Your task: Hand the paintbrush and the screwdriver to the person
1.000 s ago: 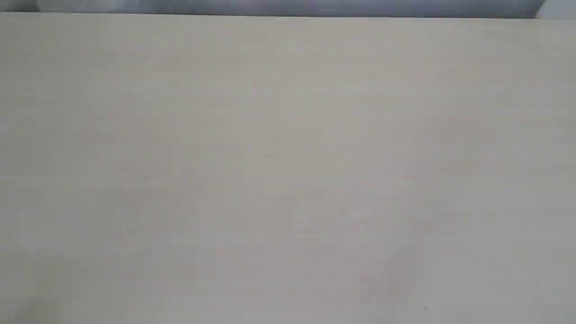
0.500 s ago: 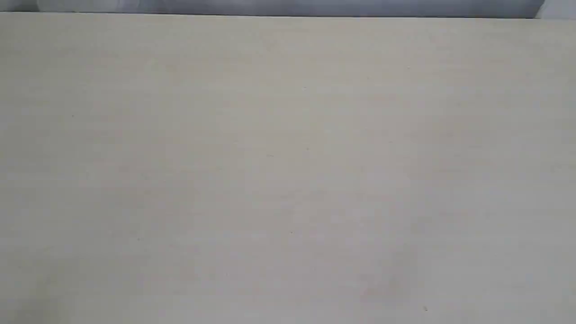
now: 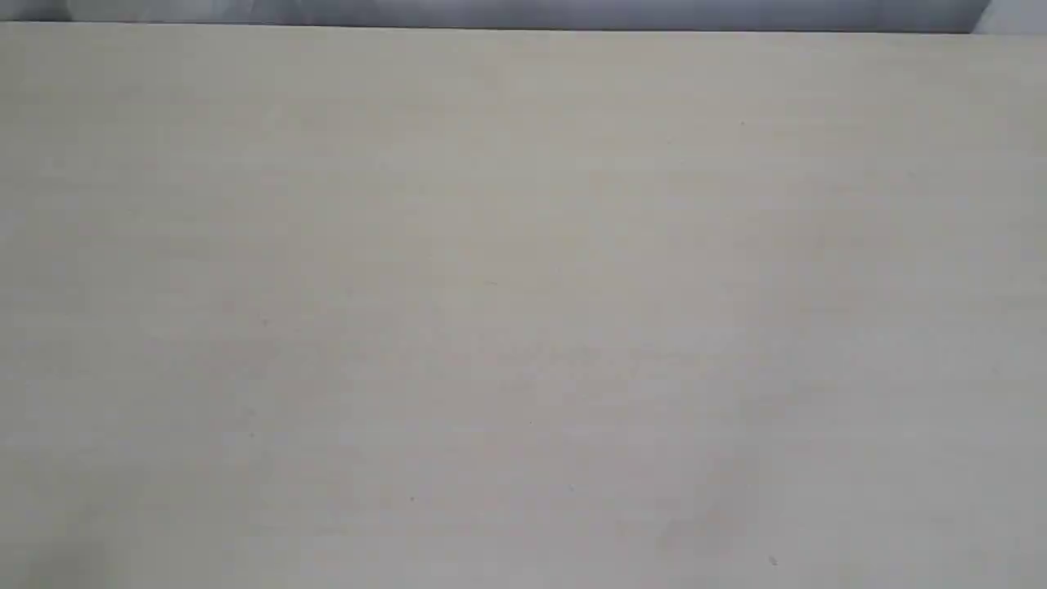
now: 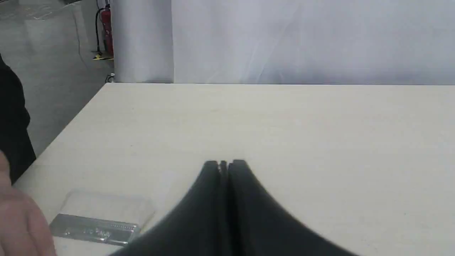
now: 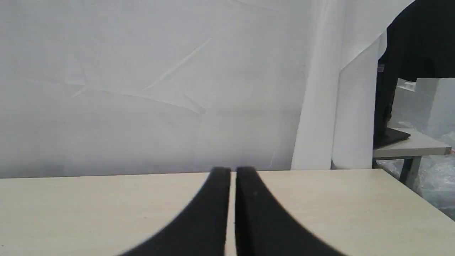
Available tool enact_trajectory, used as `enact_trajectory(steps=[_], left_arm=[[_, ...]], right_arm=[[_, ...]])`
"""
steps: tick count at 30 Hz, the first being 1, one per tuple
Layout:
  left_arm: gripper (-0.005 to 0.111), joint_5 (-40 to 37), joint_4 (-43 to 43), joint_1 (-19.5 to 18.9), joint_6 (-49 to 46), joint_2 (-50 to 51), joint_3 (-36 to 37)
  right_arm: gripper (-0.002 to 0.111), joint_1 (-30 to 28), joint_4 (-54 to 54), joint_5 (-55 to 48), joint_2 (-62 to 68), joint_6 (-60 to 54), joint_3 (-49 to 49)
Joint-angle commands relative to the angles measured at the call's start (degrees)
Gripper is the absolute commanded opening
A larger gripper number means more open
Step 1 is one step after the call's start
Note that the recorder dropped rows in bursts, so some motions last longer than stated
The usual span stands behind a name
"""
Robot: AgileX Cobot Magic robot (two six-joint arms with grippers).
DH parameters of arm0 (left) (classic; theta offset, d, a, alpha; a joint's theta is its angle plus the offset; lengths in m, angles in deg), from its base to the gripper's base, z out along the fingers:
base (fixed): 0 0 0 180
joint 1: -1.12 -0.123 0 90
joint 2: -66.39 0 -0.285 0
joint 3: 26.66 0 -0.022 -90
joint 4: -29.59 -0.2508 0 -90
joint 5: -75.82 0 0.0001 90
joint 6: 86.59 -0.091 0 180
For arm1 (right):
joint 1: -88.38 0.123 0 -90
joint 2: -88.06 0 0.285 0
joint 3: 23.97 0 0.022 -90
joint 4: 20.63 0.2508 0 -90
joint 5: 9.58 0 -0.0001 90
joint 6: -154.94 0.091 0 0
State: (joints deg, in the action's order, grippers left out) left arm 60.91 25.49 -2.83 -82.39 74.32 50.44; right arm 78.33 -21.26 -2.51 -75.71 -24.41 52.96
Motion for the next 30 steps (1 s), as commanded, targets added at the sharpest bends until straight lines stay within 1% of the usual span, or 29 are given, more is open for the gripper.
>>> enact_trajectory(steps=[1, 7, 12, 30], left_arm=[[0.0, 0.6, 0.3, 0.3, 0.1, -0.1, 0.1], [0.0, 0.6, 0.1, 0.3, 0.1, -0.1, 0.1], [0.0, 0.6, 0.1, 0.3, 0.1, -0.1, 0.1], [0.0, 0.6, 0.1, 0.3, 0.1, -0.1, 0.1]], right_arm=[[0.004, -0.4, -0.2, 0.0, -0.2, 0.2, 0.3], [0.004, -0.2, -0.2, -1.2, -0.3, 0.2, 0.3], [0.004, 4.4, -0.2, -3.0, -0.3, 0.1, 0.3], [0.004, 4.4, -0.2, -2.7, -0.3, 0.1, 0.3]])
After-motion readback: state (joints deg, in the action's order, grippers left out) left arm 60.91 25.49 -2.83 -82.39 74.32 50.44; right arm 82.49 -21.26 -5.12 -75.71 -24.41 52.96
